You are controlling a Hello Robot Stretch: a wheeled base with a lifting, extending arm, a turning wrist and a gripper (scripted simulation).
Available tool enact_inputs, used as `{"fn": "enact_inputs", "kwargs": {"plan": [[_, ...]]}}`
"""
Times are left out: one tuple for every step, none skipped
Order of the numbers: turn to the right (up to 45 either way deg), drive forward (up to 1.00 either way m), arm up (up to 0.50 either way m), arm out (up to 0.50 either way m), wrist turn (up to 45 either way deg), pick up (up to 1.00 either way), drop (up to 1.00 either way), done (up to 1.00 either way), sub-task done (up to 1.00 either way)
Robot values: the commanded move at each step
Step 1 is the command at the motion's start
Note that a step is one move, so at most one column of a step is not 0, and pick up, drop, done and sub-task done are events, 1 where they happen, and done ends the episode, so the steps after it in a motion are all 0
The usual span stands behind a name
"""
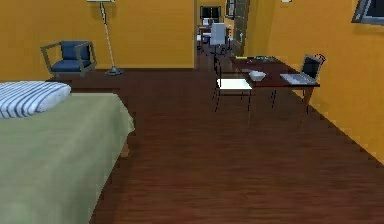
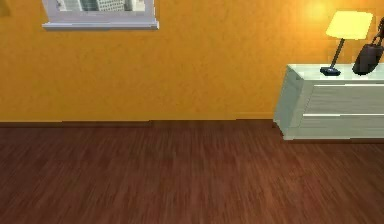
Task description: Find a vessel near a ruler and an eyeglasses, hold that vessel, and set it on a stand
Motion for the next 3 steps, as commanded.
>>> {"fn": "enact_inputs", "kwargs": {"plan": [[-3.0, 0.00, 0.00, 0.00, 0.0, 0.00, 0.00, 0.00, 0.00], [0.0, 1.00, 0.00, 0.00, 0.0, 0.00, 0.00, 0.00, 0.00], [0.0, 1.00, 0.00, 0.00, 0.0, 0.00, 0.00, 0.00, 0.00]]}}
